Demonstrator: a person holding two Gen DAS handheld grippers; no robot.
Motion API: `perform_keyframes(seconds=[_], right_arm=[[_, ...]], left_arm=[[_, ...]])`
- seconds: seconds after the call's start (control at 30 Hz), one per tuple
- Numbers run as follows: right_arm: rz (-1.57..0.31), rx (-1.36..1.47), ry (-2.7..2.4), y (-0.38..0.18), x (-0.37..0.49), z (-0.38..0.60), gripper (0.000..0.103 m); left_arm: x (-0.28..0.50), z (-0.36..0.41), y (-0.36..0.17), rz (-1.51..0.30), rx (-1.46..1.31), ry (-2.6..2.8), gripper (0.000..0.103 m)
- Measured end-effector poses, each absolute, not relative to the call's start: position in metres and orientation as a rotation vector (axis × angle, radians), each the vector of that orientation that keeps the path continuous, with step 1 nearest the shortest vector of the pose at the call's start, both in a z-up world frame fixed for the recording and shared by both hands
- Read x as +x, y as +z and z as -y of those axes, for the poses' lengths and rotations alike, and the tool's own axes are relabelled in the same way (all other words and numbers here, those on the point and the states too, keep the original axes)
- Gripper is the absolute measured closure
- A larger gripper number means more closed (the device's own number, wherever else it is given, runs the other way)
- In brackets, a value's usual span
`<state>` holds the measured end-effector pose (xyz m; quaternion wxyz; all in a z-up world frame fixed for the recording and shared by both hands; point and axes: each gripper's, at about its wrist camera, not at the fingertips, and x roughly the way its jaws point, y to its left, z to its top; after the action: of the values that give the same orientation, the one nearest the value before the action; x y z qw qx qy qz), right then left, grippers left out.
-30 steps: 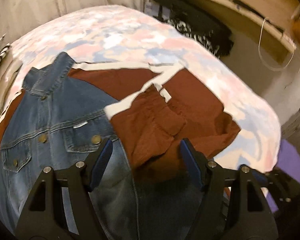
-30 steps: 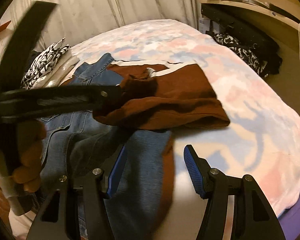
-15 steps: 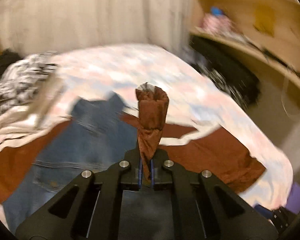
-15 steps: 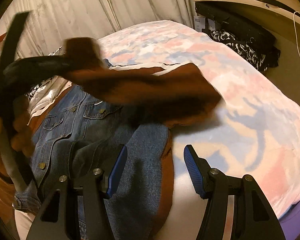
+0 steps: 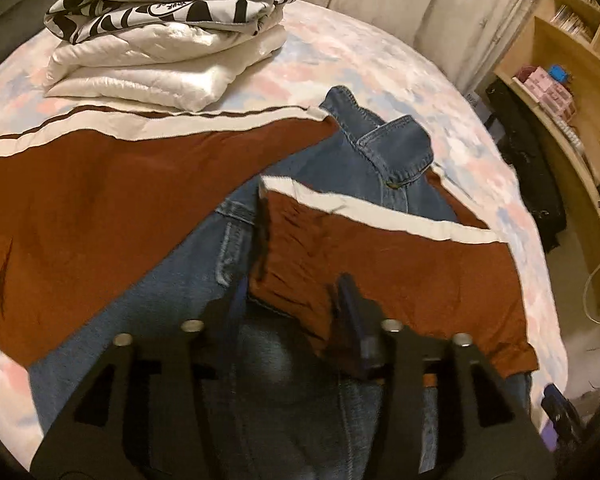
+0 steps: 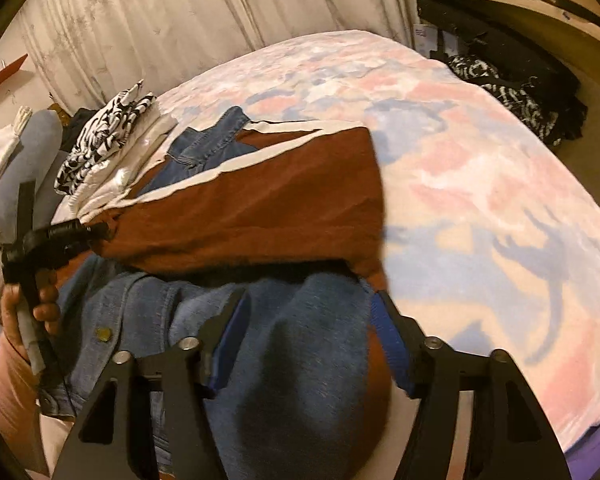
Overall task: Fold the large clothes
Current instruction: 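Lay the sleeve on the jacket and open the right tool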
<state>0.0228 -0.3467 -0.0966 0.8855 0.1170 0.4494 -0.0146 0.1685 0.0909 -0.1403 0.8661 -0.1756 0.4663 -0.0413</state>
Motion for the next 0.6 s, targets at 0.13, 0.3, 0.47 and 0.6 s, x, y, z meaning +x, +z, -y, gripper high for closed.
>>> perform_keyframes(seconds=[0.13,0.3,0.47,0.6], right_arm=[[-0.949,0.252,0.006,-0.089,0.045,0.345,0.031],[-0.978,0.297,0.009,-0.079,0.104,0.365,0.031],[-1.039,0.408,-0.024,-0.100,0.185,0.413,0.031],[-1.119,0.523,-0.054,-0.141,0.243,0.450,0.031]], left_arm=[[0.181,-0.118,-0.139,-0.977,-0.432,-0.161,0.044],[0.210,-0.124,-0.146,-1.040,-0.450,-0.235,0.043],[0.236,-0.102,-0.157,-1.080,-0.361,-0.293,0.055],[0.248,-0.088,-0.154,-1.046,-0.262,-0.261,0.086]])
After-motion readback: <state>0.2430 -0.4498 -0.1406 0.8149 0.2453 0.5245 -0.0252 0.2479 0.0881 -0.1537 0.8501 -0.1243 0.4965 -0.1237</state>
